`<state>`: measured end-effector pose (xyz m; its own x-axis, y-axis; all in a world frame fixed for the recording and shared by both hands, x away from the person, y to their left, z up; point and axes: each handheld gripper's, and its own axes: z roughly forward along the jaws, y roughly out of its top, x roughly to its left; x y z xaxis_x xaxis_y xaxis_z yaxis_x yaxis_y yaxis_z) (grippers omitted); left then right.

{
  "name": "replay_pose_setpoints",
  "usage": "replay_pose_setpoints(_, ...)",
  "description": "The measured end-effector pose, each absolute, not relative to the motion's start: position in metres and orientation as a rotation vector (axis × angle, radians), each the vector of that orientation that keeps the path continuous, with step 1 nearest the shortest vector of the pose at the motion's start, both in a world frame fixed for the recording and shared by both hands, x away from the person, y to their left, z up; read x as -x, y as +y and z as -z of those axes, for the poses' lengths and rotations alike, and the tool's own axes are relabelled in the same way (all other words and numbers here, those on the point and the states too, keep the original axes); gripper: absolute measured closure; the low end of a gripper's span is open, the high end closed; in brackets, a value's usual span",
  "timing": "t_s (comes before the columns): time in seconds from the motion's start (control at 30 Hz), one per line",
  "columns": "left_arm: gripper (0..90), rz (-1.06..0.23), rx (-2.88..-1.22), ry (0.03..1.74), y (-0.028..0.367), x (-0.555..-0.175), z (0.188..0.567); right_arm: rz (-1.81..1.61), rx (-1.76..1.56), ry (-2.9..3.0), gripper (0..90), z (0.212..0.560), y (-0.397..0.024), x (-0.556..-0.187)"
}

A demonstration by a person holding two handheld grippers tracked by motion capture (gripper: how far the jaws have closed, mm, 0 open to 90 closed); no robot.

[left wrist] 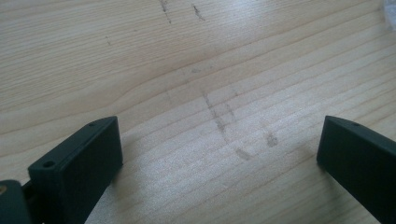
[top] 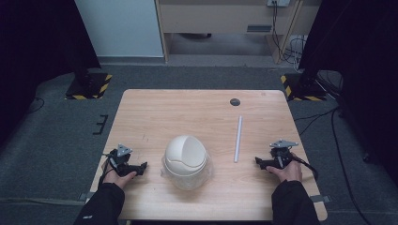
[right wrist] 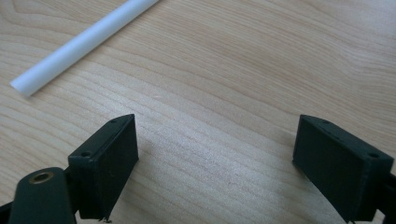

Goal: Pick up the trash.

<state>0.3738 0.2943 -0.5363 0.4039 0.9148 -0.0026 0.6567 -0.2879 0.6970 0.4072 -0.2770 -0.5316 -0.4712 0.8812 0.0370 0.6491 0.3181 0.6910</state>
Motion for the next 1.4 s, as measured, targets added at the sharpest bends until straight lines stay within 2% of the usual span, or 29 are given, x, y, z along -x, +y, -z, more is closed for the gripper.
replay_pose_setpoints(0.8,0.0,-0.527,-2.059,1.32,0.293,-0.373,0.536,-1.111,-1.319,2.15,16.5,0.504,-0.274,-0.403)
replay_pose_setpoints(1.4,0.0,-0.524,-2.062,1.317,0.294,-0.373,0.536,-1.254,-1.227,2.048,15.2,0.458,-0.268,-0.395)
